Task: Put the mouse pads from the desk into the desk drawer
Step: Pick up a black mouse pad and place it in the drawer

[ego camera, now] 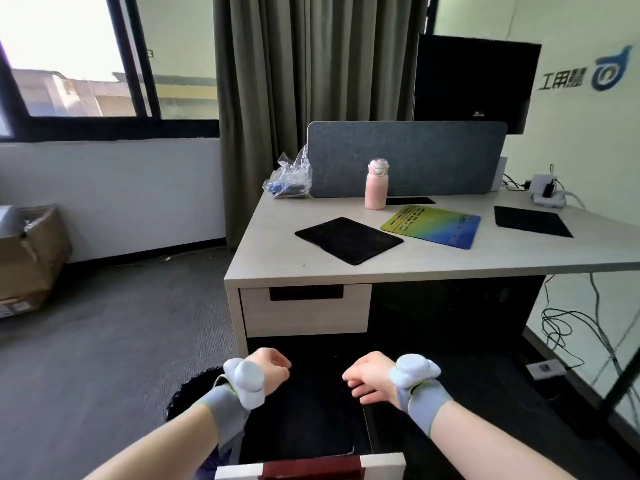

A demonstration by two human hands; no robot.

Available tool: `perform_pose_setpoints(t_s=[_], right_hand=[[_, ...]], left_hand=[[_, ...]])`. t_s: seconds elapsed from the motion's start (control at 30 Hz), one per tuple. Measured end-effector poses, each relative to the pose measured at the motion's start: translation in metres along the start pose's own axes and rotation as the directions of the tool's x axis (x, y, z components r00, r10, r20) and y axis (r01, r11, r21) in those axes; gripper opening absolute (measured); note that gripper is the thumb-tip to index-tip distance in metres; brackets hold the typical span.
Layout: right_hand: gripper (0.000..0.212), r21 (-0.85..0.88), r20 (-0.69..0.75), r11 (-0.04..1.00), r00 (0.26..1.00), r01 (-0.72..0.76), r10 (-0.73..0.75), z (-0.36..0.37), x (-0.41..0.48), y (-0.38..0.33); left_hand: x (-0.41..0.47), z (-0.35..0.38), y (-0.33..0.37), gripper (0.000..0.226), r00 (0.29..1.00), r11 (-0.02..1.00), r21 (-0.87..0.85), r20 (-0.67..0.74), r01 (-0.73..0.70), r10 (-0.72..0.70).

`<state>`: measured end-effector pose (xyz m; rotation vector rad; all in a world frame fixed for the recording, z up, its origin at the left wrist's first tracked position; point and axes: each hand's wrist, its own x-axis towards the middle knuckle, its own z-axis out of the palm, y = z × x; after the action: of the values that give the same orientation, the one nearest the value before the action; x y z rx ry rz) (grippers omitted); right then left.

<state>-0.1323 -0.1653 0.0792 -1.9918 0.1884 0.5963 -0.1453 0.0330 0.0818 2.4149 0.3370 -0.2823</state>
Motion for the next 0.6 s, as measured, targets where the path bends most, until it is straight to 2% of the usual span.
perform_pose_setpoints(t_s=[0.1, 0.2, 0.33, 0.6], right_hand=[[0.007, 0.029, -0.006, 0.997, 0.997, 0.072, -0.072, -0.007, -0.038, -0.017], [0.009, 0.056, -0.034, 0.989, 0.99, 0.135, -0.134, -0.015, -0.072, -0.031], [0.01, 0.085, -0.07, 0.975, 0.977, 0.205, -0.2, -0.026, -0.112, -0.045], [0.009, 0.148, -0.189, 0.941, 0.943, 0.303, -0.274, -0.061, -0.141, -0.066]], left_hand=[[-0.03, -0.017, 0.024, 0.03, 0.996, 0.994, -0.063, -0.027, -0.091, 0.089], [-0.058, -0.031, 0.045, 0.021, 0.989, 0.98, -0.13, -0.045, -0.149, 0.144], [-0.09, -0.045, 0.067, 0.024, 0.968, 0.957, -0.152, -0.089, -0.246, 0.234], [-0.112, -0.061, 0.102, 0.027, 0.951, 0.936, -0.179, -0.123, -0.302, 0.283]])
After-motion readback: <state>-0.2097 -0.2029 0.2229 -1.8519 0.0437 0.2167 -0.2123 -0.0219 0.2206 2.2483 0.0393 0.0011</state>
